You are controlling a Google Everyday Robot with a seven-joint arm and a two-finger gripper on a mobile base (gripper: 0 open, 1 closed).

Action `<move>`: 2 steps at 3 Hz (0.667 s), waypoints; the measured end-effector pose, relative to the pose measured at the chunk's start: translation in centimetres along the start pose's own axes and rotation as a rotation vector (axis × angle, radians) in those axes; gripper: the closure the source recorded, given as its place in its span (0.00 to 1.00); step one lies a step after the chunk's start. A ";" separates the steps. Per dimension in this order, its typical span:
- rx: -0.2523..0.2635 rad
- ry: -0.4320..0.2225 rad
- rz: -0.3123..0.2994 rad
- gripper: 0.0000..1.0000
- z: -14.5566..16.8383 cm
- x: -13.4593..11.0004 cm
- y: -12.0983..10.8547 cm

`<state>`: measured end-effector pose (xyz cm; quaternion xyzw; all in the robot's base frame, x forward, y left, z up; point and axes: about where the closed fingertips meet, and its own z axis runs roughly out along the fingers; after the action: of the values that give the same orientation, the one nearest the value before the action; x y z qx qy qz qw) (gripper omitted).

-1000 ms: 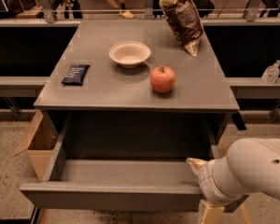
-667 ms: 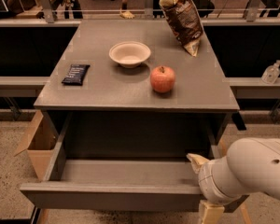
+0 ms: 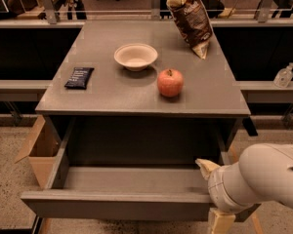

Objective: Open top drawer

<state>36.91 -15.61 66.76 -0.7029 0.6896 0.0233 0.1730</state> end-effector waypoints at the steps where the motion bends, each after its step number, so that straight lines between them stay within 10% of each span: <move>1: 0.072 -0.001 -0.004 0.00 -3.3 0.6 -1.2; 2: 0.164 0.003 0.008 0.00 -7.4 2.0 -2.3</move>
Offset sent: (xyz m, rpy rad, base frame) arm 0.0123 -0.0790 0.1216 0.0120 -0.2729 -0.1146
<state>37.76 -19.61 73.68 -0.6836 0.6922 -0.0338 0.2290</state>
